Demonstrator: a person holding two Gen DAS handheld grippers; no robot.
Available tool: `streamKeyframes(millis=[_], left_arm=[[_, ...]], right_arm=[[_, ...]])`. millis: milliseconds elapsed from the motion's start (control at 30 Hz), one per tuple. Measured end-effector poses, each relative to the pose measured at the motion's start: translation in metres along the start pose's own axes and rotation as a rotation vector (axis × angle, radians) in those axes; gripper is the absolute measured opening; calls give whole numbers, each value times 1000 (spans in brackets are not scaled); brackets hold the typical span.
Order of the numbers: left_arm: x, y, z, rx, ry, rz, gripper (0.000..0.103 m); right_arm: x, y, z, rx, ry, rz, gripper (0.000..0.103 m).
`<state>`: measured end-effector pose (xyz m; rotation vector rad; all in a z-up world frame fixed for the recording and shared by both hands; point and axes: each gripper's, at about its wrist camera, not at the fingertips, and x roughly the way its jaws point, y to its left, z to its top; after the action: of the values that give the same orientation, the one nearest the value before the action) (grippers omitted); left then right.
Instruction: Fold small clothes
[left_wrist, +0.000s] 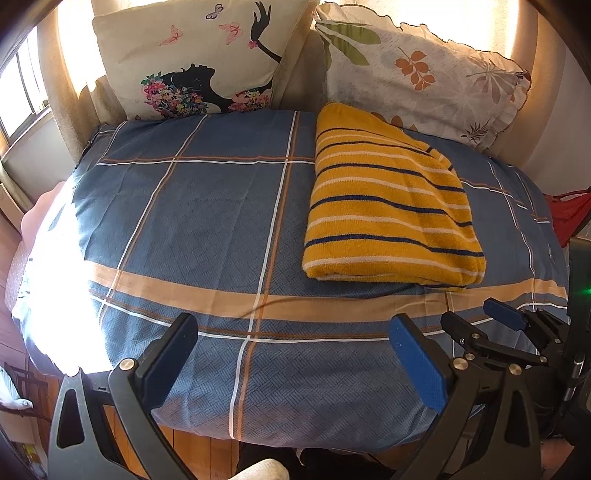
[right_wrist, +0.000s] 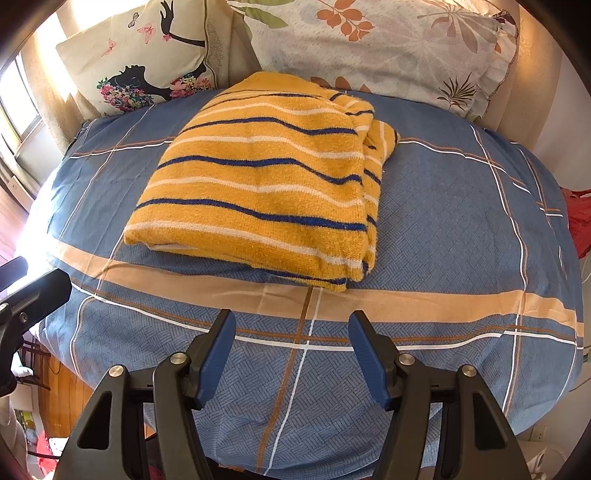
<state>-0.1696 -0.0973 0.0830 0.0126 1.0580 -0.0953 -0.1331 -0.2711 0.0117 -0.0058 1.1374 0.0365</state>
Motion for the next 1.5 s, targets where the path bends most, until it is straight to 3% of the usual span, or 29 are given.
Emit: streamKeyframes(millis=[467, 800, 1500], left_arm=[[1, -3, -3, -22, 14, 6, 103], [3, -12, -3, -4, 28, 27, 103], [13, -30, 3, 21, 54, 44, 103]], right_arm=[[-2, -1, -5, -16, 3, -13, 68], [3, -3, -4, -61, 16, -126, 73], [13, -21, 2, -42, 31, -129, 75]])
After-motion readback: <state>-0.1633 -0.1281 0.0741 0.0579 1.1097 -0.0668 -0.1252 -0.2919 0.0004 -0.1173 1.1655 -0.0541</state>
